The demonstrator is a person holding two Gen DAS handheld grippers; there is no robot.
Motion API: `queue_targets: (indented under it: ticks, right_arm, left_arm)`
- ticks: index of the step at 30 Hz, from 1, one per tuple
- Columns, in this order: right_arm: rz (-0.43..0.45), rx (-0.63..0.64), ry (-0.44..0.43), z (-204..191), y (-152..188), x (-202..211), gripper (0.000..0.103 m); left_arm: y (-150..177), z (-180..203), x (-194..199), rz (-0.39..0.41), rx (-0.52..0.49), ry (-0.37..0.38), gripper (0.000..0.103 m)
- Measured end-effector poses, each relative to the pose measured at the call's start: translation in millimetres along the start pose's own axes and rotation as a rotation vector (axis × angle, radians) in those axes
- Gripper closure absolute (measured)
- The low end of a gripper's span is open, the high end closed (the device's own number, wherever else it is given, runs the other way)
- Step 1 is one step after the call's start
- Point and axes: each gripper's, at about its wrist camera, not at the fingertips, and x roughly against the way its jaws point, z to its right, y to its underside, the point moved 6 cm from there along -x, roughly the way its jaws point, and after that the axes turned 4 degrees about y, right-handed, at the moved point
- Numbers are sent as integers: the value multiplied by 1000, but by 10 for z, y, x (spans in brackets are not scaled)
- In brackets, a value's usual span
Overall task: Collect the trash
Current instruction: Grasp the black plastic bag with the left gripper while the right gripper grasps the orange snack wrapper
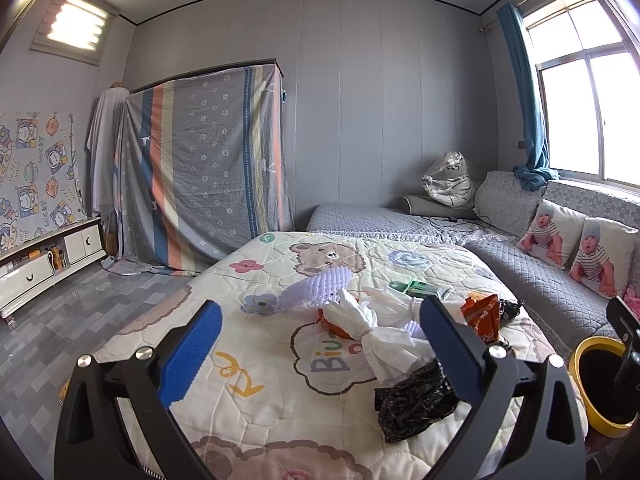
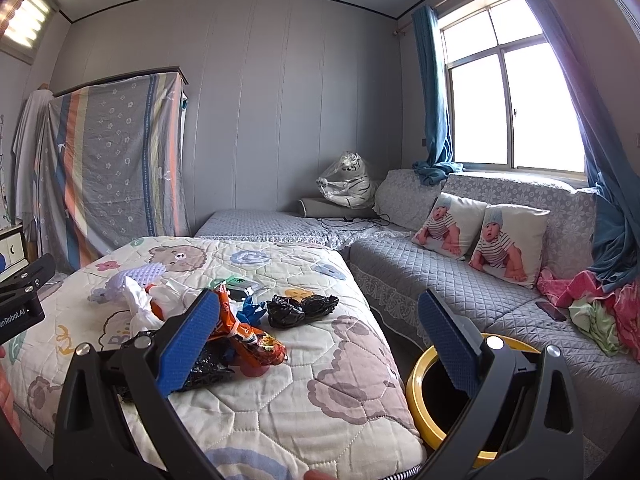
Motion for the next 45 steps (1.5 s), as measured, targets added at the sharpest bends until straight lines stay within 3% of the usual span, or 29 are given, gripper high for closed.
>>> queue_targets:
  ticks: [5,12,16,22,27,31,33,35,41,45]
  right_arm:
    - [-4,9,-66,-76,2,-62,8]
    - [-61,1,-256,-186,-34,-351,8]
    - [-125,-22,-368,-264,-28,-577,8]
    - [-275,50,-490,-576,106,-961,8]
    - [-303,102,-514,-731,176,-1119,8]
    - [-373,84,-539,-805,245,-1342,8]
    - [-386,100,-537,-858,274,-1426,12]
    - [-386,130,-515,-899,305,-1486,24]
    - [-434,148,-505,-963,390,-1672,26]
    - [-469,126,-524,-969,425,-1738,31]
  left_arm:
    - [9,-62,-147,-22,-43,58,7]
    - [230,-51,-320,-85,-57,286,7]
    - [425,125,-393,-138,-139,374,7]
    - [676,369,-483,-205,-213,475,7]
    - [743,484,-724,-274,-206,487,7]
    - [774,593,-811,-289,-230,493,7]
    - [800,617,-828,-297,-235,499,7]
    - [836,653,-881,-312,-237,500,9]
    - [934,714,-968,-354,-243,518,21]
    - [954,731,-1010,-376,-224,527,37]
